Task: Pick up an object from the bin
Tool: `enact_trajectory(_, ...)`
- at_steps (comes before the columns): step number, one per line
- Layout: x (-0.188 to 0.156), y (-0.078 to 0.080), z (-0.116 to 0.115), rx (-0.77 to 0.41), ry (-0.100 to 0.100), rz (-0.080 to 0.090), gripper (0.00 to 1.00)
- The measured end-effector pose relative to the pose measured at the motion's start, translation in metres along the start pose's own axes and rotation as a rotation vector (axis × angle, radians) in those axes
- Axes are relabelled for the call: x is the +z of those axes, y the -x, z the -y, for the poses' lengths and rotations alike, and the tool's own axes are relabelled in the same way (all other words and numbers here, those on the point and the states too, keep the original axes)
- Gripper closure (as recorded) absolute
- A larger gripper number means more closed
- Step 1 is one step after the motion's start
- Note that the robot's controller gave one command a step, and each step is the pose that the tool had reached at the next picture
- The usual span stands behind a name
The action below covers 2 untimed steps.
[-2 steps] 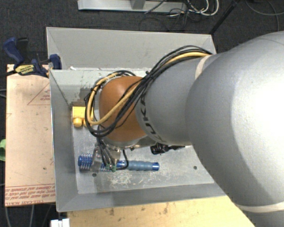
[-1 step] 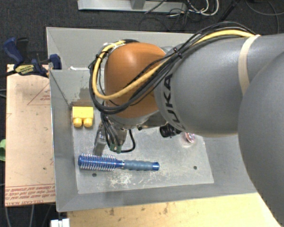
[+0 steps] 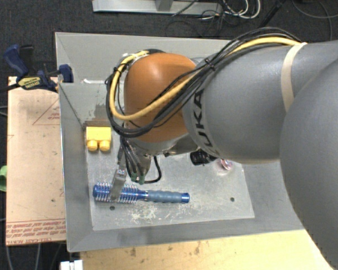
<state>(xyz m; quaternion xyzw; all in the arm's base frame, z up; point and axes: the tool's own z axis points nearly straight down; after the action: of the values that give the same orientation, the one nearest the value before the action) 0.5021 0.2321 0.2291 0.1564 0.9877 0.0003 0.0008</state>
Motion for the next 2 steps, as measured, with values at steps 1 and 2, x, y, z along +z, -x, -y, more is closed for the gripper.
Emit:
enact_trajectory(1,0.1635,0.0256,0.0322,0.182,-0.006,-0.005,0.0)
enact_trajectory(2,0.1602,0.026,0.0303,0.182,-0.002,-0.003,1.0)
